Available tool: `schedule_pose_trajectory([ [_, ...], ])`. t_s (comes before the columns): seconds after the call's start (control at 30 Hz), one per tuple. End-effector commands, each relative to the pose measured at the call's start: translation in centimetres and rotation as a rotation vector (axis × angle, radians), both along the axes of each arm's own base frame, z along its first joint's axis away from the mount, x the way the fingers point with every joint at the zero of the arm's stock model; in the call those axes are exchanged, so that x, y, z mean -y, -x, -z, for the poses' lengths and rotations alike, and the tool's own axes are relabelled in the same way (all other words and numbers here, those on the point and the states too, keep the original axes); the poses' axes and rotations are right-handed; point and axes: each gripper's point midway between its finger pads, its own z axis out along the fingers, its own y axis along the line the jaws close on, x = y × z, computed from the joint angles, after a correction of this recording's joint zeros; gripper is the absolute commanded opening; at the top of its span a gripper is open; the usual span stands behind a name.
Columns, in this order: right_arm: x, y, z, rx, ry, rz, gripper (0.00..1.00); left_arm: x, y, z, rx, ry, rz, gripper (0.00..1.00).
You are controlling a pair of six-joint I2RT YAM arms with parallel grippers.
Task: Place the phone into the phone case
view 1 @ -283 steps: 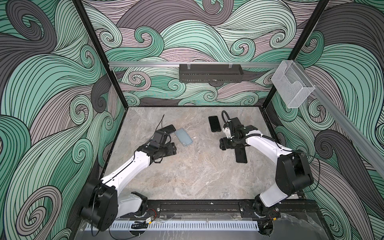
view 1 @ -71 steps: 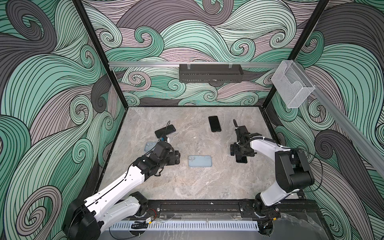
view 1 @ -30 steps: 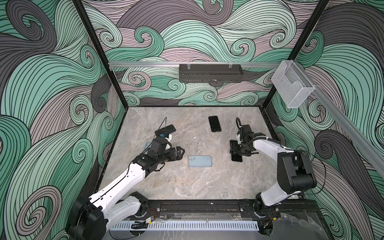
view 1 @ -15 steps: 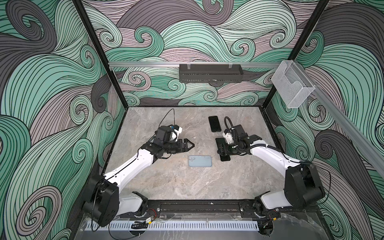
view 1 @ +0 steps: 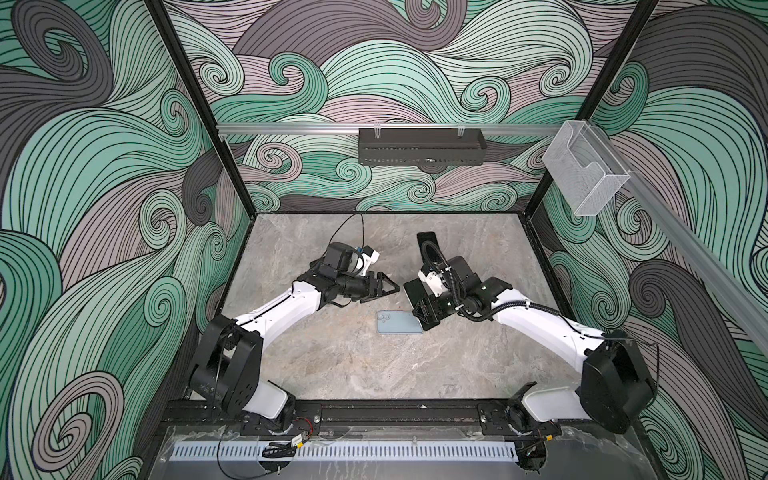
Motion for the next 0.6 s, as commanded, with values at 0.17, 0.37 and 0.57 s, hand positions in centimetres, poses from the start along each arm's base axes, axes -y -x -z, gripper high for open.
schedule_pose_trajectory([
  [0.17, -3.2, -0.5, -4.2, 0.14, -0.072, -0.099, 0.15, 0.6, -0.2, -0.8, -0.002, 0.036, 0.037, 0.65],
  [0.37, -4.1, -0.3, -4.2, 0.149, -0.061, -0.133, 0.15, 0.7, -0.1, -1.3, 0.003, 0.05, 0.045, 0.58],
  [0.57, -5.1, -0.5, -3.7, 0.148, -0.058, -0.149, 0.15, 0.9, 0.1, -1.4, -0.013, 0.064, 0.059, 0.38],
])
